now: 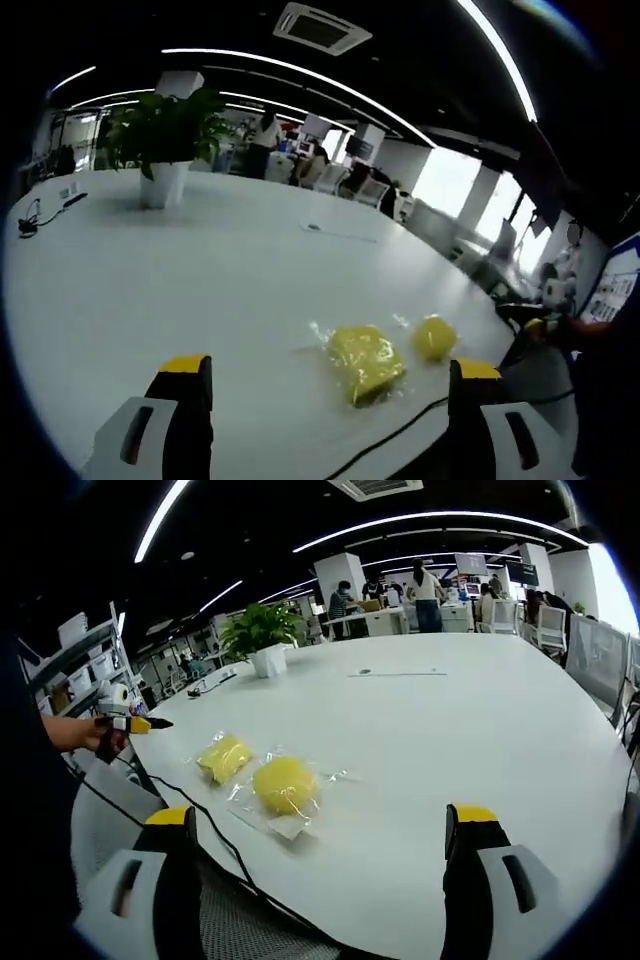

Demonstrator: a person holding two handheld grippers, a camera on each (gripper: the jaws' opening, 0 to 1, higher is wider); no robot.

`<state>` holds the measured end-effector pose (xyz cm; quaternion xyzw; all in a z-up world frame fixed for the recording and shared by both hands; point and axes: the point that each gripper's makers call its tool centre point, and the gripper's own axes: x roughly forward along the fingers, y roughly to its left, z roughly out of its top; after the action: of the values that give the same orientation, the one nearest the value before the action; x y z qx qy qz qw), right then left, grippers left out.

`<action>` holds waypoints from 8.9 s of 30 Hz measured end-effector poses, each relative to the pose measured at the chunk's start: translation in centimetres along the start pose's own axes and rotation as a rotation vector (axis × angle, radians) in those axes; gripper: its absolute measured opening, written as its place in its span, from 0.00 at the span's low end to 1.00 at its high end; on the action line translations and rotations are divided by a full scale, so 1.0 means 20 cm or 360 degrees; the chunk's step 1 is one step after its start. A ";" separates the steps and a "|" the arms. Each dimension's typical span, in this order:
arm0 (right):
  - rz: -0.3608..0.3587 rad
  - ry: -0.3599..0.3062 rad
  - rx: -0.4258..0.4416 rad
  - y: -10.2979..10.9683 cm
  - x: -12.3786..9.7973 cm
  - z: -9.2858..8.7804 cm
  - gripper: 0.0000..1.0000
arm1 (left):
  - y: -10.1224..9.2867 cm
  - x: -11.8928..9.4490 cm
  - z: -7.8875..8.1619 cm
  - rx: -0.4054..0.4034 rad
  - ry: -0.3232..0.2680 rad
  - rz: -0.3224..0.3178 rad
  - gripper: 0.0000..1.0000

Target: Compare the silicone blocks by pressing each to a similar depth, holding the contact briefly, and releasing to observe deformation and rebound differences across the visible hardness samples.

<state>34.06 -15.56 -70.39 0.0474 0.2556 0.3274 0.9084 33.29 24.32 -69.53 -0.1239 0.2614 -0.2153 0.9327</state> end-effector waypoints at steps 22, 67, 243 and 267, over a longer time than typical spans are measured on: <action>-0.0016 0.0011 -0.0046 -0.03 -0.02 0.01 0.96 | -0.02 -0.02 -0.02 0.0099 0.0049 -0.0034 1.00; -0.0020 0.0048 -0.0004 0.00 -0.05 -0.01 0.96 | -0.03 0.02 -0.03 -0.0017 0.0080 -0.0085 1.00; 0.0063 -0.0071 -0.0021 0.02 -0.05 0.19 0.96 | -0.34 0.17 0.76 -0.0038 -0.0300 -0.0483 0.00; 0.0083 -0.0160 -0.0131 0.02 -0.04 0.35 0.96 | -0.57 0.11 0.87 0.0069 -0.0339 -0.0614 0.00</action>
<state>36.85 -15.17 -63.84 0.0331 0.1947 0.3584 0.9124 40.64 15.39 -52.08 -0.1736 0.1283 -0.3811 0.8990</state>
